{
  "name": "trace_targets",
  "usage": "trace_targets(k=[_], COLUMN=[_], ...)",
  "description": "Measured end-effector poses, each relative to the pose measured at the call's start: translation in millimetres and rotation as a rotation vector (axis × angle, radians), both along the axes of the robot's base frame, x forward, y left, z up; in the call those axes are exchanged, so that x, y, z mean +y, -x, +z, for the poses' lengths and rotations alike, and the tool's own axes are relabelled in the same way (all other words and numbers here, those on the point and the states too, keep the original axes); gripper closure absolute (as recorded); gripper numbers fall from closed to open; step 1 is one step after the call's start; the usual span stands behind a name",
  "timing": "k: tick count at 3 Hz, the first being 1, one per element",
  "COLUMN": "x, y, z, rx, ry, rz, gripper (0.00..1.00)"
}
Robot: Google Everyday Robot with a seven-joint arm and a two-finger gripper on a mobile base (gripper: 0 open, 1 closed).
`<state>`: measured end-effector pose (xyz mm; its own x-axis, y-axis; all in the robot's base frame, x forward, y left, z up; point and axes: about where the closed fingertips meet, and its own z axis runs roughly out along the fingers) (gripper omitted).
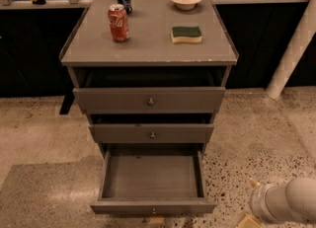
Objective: Close bottom drawer
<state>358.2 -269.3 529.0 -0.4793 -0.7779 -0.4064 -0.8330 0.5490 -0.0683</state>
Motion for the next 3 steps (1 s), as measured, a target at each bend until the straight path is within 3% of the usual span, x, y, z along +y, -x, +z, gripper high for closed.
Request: trace_targets(k=[1,2,3], x=[-21.2,-35.1,-36.8], y=[-23.0,-36.4,-57.2], z=[-17.8,-48.2,-91.4], rx=[-0.073,-0.044,0.092], ry=[-0.054,-0.056,-0.027], rz=[-0.019,-0.024,-0.045], gripper=[0.00,0.00,0.00])
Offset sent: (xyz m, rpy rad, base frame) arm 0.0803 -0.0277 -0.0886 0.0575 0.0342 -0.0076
